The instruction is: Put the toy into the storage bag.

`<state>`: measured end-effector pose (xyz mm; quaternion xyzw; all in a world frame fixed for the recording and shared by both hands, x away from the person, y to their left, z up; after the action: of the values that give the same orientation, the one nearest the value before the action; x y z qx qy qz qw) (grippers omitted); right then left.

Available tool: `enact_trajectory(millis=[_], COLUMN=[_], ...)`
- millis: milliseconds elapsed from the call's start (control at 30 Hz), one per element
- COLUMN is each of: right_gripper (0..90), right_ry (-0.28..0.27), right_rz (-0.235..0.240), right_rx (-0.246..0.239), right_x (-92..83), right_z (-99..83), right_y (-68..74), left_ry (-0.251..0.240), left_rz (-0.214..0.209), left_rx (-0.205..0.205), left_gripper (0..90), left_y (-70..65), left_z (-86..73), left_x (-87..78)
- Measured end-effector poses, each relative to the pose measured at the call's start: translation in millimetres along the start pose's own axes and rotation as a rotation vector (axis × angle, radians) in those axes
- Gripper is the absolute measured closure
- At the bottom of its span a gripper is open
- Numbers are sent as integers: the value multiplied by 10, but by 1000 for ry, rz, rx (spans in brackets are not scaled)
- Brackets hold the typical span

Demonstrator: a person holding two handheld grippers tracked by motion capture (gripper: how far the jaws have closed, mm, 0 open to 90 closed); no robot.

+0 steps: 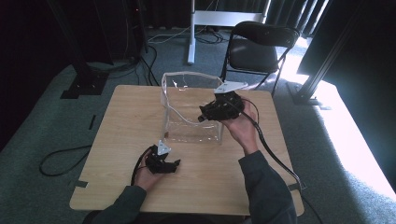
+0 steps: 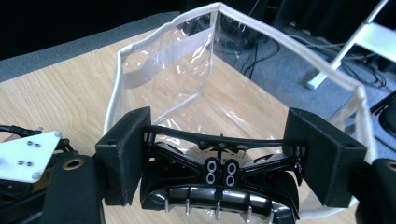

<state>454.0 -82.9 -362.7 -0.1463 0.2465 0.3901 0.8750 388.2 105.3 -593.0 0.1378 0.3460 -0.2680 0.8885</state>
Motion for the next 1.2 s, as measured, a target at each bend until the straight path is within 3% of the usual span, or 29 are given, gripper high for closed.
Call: enact_trajectory(millis=[100, 200, 233, 667, 1200], right_gripper=[246, 246, 246, 246, 245], right_ry=[4, 1, 0, 24, 80], right_rz=[-22, -19, -14, -23, -16], right_rx=[15, 15, 35, 90, 130], right_x=[49, 68, 92, 278, 439], right_z=[-34, -44, -64, -165, -271], right_y=[99, 140, 176, 291, 282], left_ry=[1, 0, 0, -1, -1], left_rz=[1, 2, 2, 4, 3], left_rx=[2, 0, 1, 2, 5], left_gripper=[264, 264, 264, 264, 264], left_y=[0, -1, -2, -5, -5], left_z=[0, 1, 2, 10, 12], left_x=[0, 1, 2, 11, 13])
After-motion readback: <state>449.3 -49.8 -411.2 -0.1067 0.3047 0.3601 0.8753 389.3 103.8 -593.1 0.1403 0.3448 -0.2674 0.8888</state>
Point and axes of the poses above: each handheld gripper's, and its own axes: x roughly forward along the jaws, z roughly out of its top, y roughly to its left, the point moved 7 cm from there along x, roughly forward along the jaws, and after that the axes turned 5 degrees about z, right-handed, at the moved point
